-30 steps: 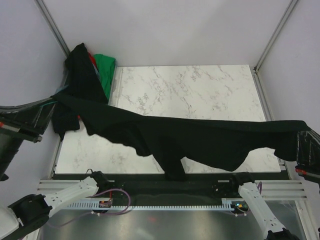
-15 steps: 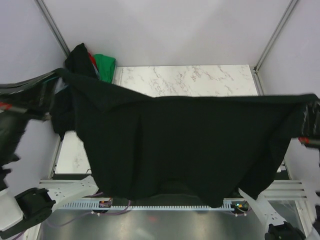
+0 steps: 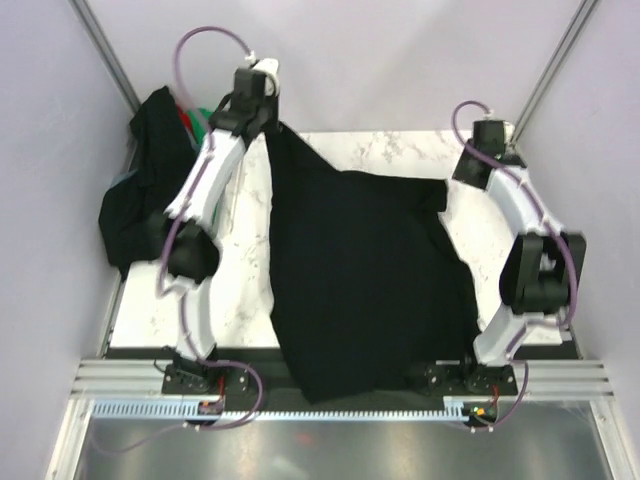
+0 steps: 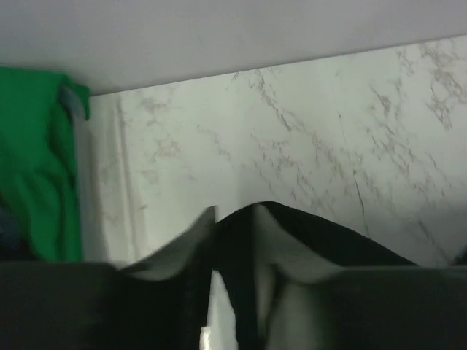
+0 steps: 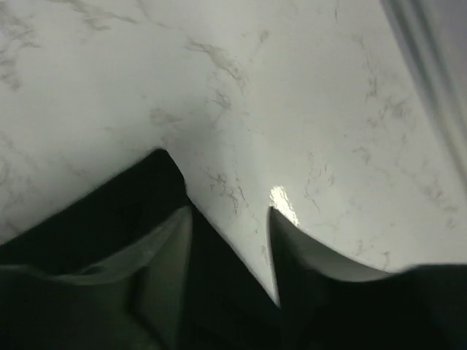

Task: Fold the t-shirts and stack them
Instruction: Flatten the tshirt out

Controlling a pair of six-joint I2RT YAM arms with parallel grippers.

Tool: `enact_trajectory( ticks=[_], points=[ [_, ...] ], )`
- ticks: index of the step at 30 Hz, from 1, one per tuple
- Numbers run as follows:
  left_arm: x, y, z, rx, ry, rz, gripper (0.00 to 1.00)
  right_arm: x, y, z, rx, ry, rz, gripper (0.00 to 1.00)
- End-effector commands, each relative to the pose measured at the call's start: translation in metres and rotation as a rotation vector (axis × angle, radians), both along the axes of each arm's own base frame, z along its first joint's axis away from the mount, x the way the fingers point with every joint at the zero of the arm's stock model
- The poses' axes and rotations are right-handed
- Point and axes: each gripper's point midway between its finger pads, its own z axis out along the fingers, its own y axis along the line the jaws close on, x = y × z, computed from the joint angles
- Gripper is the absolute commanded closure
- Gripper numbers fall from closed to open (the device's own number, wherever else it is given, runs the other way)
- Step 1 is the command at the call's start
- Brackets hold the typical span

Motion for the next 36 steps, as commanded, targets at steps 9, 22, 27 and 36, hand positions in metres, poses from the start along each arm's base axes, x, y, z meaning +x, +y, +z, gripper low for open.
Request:
enact_trajectory(
  ticks=[9,22,27,36],
  points=[
    [-0.040,0.003,-0.078,-0.210,0.387,0.115,0.18,-0.028,0.015,0.063,0.213,-0.188,0.088,0.04],
    [-0.172,0.011,-0.163,-0.345,0.535,0.162,0.22,-0.066,0.106,-0.037,0.421,0.003,0.324,0.05],
    [-0.172,0.003,-0.187,-0.362,0.564,0.166,0.26,-0.037,0.096,-0.054,0.369,0.035,0.288,0.06],
    [-0.196,-0.008,-0.212,-0.397,0.570,0.149,0.32,0.029,0.044,-0.093,0.294,0.110,0.135,0.22]
  ],
)
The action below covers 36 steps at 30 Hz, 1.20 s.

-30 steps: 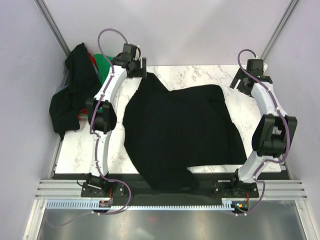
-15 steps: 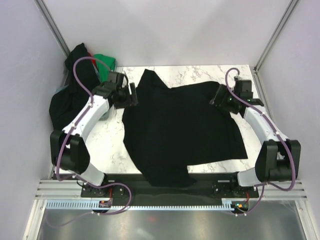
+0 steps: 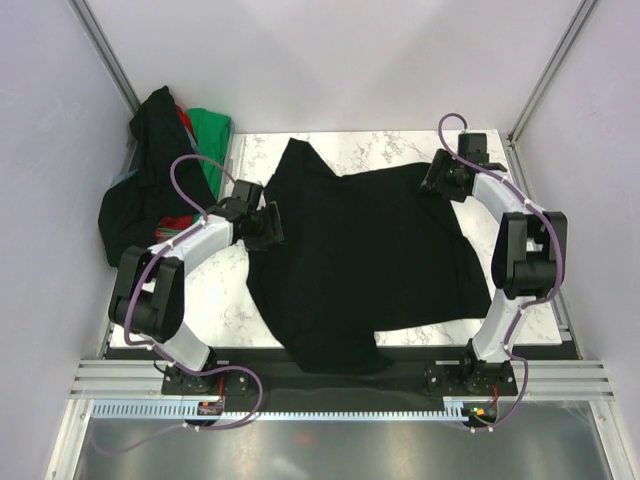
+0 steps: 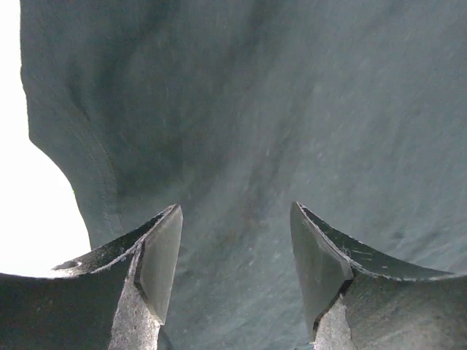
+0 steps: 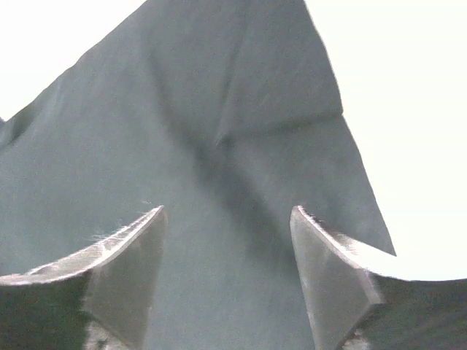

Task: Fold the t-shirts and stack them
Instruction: Flatten the tshirt out

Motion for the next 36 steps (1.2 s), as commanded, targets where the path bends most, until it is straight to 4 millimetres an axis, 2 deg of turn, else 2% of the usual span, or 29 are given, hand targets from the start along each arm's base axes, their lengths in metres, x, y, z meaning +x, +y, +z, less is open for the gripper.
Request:
enact_trajectory(
  ticks=[1,2,4,5,7,12,14,15,17,24,31,36],
  points=[
    [-0.009,-0.014,0.003,-0.077,-0.053,0.020,0.33,0.028,-0.031,-0.006,-0.036,-0.007,-0.070,0.25],
    [-0.012,-0.015,0.001,-0.083,-0.057,0.018,0.34,0.032,-0.031,-0.021,-0.035,0.020,-0.066,0.27],
    [-0.020,-0.018,-0.002,-0.095,-0.066,0.014,0.35,0.044,-0.036,-0.022,-0.054,0.014,-0.071,0.30],
    [-0.025,-0.019,-0.009,-0.102,-0.065,0.014,0.36,0.045,-0.038,-0.034,-0.061,0.038,-0.078,0.31],
    [-0.036,-0.021,-0.019,-0.104,-0.061,-0.007,0.37,0.052,-0.044,-0.039,-0.079,0.042,-0.093,0.32],
    [-0.042,-0.018,-0.034,-0.095,-0.105,-0.008,0.39,0.068,-0.050,-0.041,-0.109,0.033,-0.098,0.35],
    [-0.048,-0.014,-0.046,-0.085,-0.098,-0.009,0.39,0.071,-0.054,-0.046,-0.127,0.042,-0.102,0.36],
    [-0.043,-0.016,-0.046,-0.096,-0.129,-0.010,0.39,0.074,-0.055,-0.044,-0.131,0.036,-0.100,0.37],
    [-0.048,-0.015,-0.060,-0.091,-0.097,-0.013,0.41,0.076,-0.055,-0.049,-0.131,0.048,-0.097,0.41],
    [-0.047,-0.021,-0.064,-0.101,-0.083,-0.037,0.44,0.080,-0.058,-0.051,-0.150,0.053,-0.098,0.48],
    [-0.046,-0.021,-0.066,-0.103,-0.083,-0.036,0.44,0.076,-0.071,-0.054,-0.207,0.069,-0.114,0.42],
    [-0.046,-0.022,-0.070,-0.100,-0.066,-0.042,0.45,0.074,-0.064,-0.063,-0.160,0.079,-0.087,0.48]
  ],
)
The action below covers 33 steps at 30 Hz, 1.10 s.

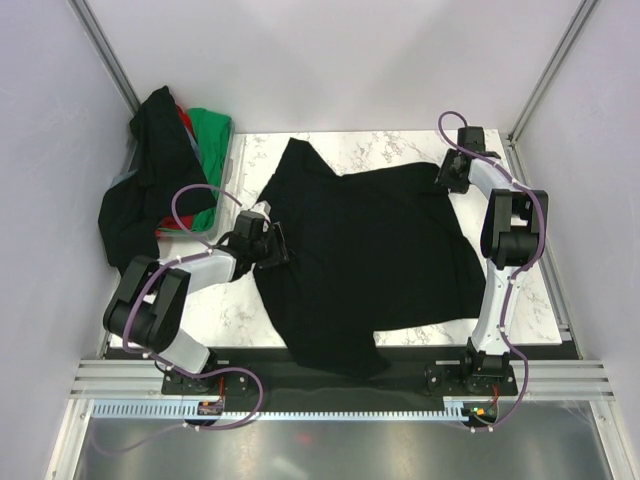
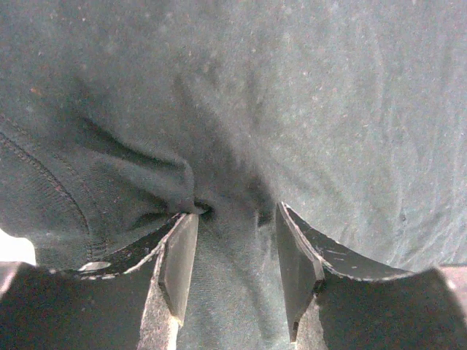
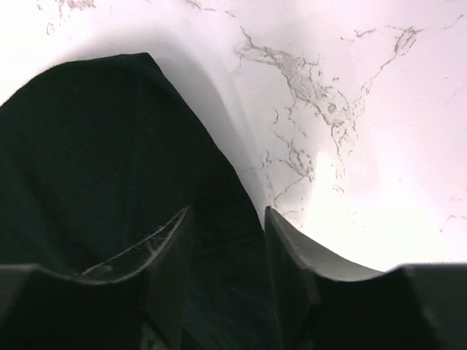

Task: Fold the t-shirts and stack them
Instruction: Flatten the tshirt out

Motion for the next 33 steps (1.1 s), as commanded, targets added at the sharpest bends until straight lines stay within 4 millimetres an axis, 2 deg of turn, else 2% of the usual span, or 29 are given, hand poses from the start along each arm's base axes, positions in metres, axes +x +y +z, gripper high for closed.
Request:
enact_trajectory(
  ticks=[1,2,7,13,14,16,20,23,26,27,29,30,31,32,33],
  points=[
    [-0.015,0.007,-0.026,0.044,0.097,0.012,0.45,0.006,0.000,-0.002,0.012,-0.010,0.014,0.50],
    [-0.016,0.006,-0.027,0.044,0.101,0.009,0.45,0.006,0.003,-0.002,0.026,-0.013,0.021,0.55],
    [-0.015,0.007,-0.028,0.046,0.103,0.009,0.46,0.004,0.003,-0.009,0.026,-0.002,0.022,0.64],
    [-0.015,0.006,-0.030,0.046,0.109,0.006,0.46,0.004,0.003,-0.008,0.034,-0.004,0.021,0.86],
    [-0.015,0.006,-0.030,0.046,0.109,0.007,0.46,0.003,0.003,-0.009,0.036,-0.003,0.022,0.93],
    [-0.015,0.006,-0.030,0.048,0.110,0.006,0.47,0.003,0.004,-0.008,0.045,-0.005,0.025,1.00],
    [-0.015,0.006,-0.031,0.047,0.112,0.007,0.47,0.003,0.004,-0.005,0.048,-0.013,0.019,1.00],
    [-0.016,0.006,-0.030,0.046,0.109,0.006,0.47,0.008,0.001,0.016,0.042,-0.056,0.001,1.00],
    [-0.015,0.006,-0.028,0.037,0.099,0.010,0.48,0.020,-0.017,0.054,0.047,-0.140,-0.055,1.00],
    [-0.017,0.006,-0.029,0.037,0.102,0.011,0.48,0.024,-0.032,0.064,0.048,-0.161,-0.086,1.00],
    [-0.018,0.005,-0.029,0.032,0.100,0.005,0.48,0.034,-0.051,0.078,0.055,-0.195,-0.134,1.00],
    [-0.018,0.005,-0.029,0.029,0.097,0.004,0.48,0.046,-0.067,0.088,0.049,-0.223,-0.165,1.00],
    [-0.018,0.004,-0.028,0.026,0.093,0.000,0.48,0.052,-0.074,0.093,0.047,-0.237,-0.185,1.00],
    [-0.018,0.004,-0.027,0.025,0.090,-0.002,0.48,0.065,-0.081,0.112,0.039,-0.288,-0.200,1.00],
    [-0.018,0.004,-0.026,0.024,0.085,-0.003,0.48,0.072,-0.086,0.098,0.042,-0.277,-0.208,1.00]
  ],
)
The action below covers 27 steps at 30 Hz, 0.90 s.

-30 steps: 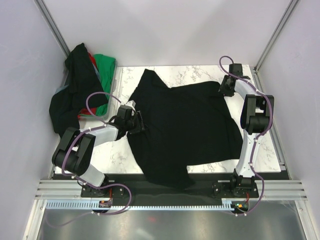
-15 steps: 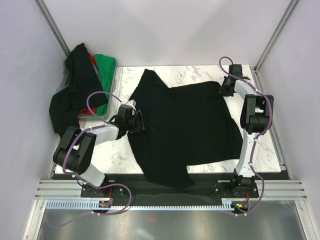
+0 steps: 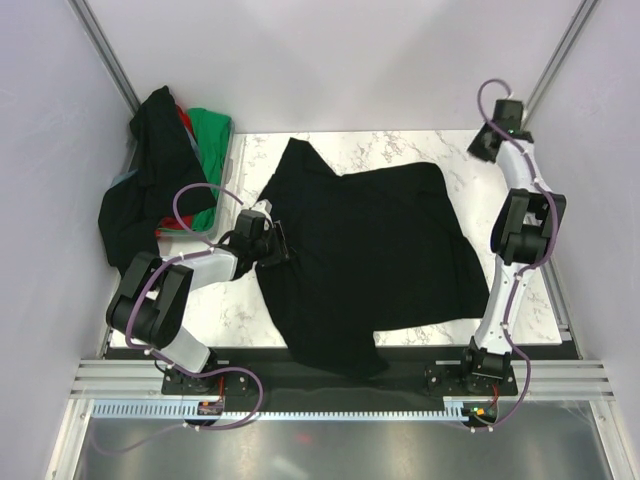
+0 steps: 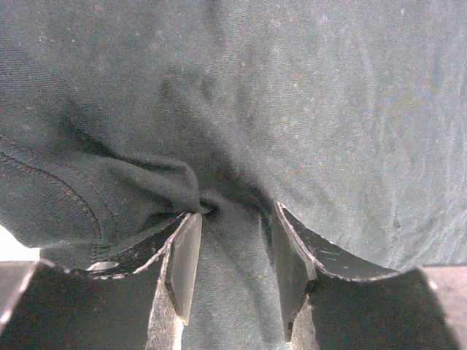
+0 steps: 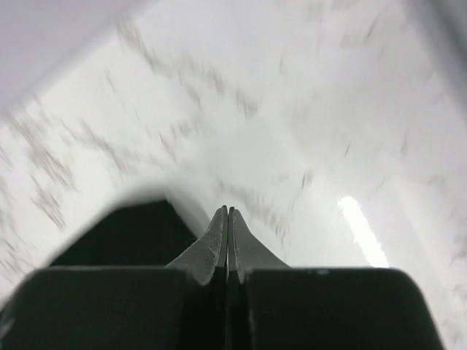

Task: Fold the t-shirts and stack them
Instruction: Flatten the tshirt out

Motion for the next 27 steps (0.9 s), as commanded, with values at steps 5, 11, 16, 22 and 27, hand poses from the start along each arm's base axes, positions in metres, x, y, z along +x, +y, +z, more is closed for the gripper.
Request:
enact_trajectory(
  ticks=[5,11,16,22,27],
  points=[
    [-0.024,0.009,-0.024,0.035,0.091,0.007,0.49,0.066,-0.015,0.027,0.092,-0.172,-0.019,0.90],
    [-0.024,0.011,-0.023,0.033,0.081,0.018,0.50,0.025,0.044,-0.025,0.200,-0.088,0.142,0.15],
    [-0.024,0.011,-0.023,0.030,0.078,0.019,0.50,0.002,0.058,-0.013,0.227,-0.152,0.183,0.14],
    [-0.023,0.010,-0.022,0.027,0.072,0.019,0.50,-0.025,0.068,-0.029,0.243,-0.112,0.202,0.25],
    [-0.024,0.011,-0.024,0.032,0.077,0.020,0.50,-0.042,0.071,-0.034,0.209,-0.089,0.199,0.32]
  ],
)
